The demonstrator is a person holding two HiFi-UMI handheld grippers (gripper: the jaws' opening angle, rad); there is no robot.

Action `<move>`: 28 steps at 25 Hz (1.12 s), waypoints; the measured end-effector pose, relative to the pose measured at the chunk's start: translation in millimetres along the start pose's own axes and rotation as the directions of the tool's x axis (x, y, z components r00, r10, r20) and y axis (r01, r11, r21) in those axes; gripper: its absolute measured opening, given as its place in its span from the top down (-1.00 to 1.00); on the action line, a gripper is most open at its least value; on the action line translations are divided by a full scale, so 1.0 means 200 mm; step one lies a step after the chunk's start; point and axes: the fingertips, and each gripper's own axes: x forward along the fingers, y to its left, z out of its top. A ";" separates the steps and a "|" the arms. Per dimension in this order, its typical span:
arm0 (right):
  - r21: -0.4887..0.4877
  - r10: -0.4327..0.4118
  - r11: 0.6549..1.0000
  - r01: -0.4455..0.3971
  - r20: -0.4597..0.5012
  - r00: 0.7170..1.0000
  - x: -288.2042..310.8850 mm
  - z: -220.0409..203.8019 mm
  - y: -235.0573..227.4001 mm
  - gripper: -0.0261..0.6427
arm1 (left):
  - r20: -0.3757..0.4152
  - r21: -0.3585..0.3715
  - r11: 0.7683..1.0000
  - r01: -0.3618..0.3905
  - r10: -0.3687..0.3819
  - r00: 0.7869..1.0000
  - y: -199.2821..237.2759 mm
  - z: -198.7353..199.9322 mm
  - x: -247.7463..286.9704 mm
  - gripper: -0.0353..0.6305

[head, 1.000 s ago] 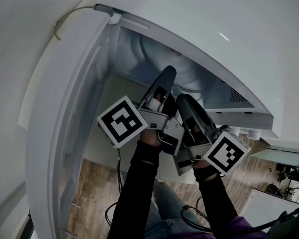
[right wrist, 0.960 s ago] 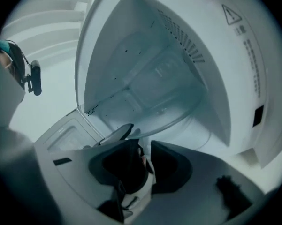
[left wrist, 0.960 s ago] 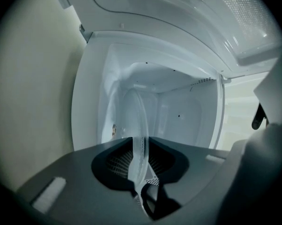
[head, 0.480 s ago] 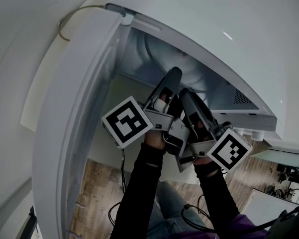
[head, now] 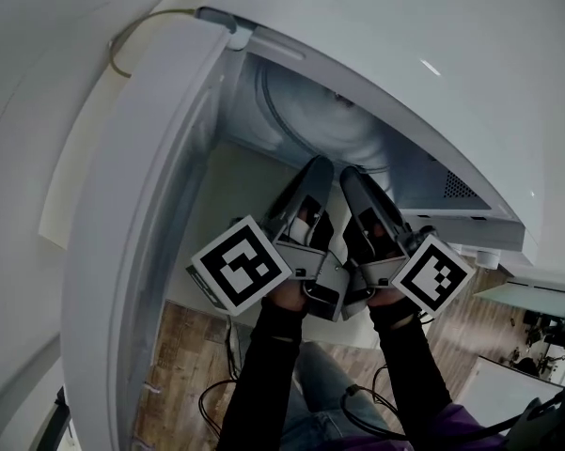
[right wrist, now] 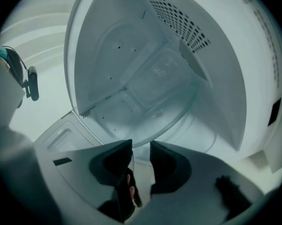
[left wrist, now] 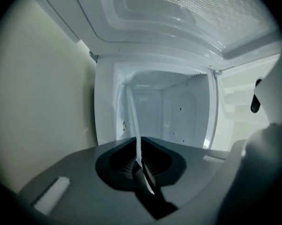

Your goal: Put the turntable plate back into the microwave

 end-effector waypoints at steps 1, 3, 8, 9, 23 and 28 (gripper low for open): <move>0.003 -0.004 1.000 0.004 -0.001 1.000 0.00 0.00 -0.01 0.54 | -0.007 0.019 1.000 -0.011 0.011 1.000 0.00 -0.01 0.00 0.79; 0.019 -0.009 1.000 0.009 -0.001 1.000 0.00 -0.01 -0.03 0.54 | -0.024 0.030 0.999 -0.031 0.031 0.999 0.03 -0.03 0.00 0.79; 0.029 -0.025 0.999 0.025 -0.011 1.000 0.01 -0.03 -0.06 0.54 | -0.050 0.013 0.999 -0.037 0.038 0.998 0.06 -0.04 0.00 0.79; 0.022 -0.031 0.999 0.031 -0.017 0.999 0.01 -0.04 -0.06 0.54 | -0.055 0.012 0.999 -0.040 0.041 0.998 0.06 -0.04 0.00 0.79; -0.043 -0.125 0.992 0.121 -0.121 0.985 0.00 -0.06 -0.05 0.54 | -0.095 0.026 0.997 -0.076 0.078 0.992 0.10 -0.06 0.02 0.81; -0.027 -0.122 0.993 0.119 -0.119 0.985 -0.02 -0.08 -0.05 0.54 | -0.076 0.049 0.992 -0.119 0.122 0.990 0.10 -0.04 0.02 0.80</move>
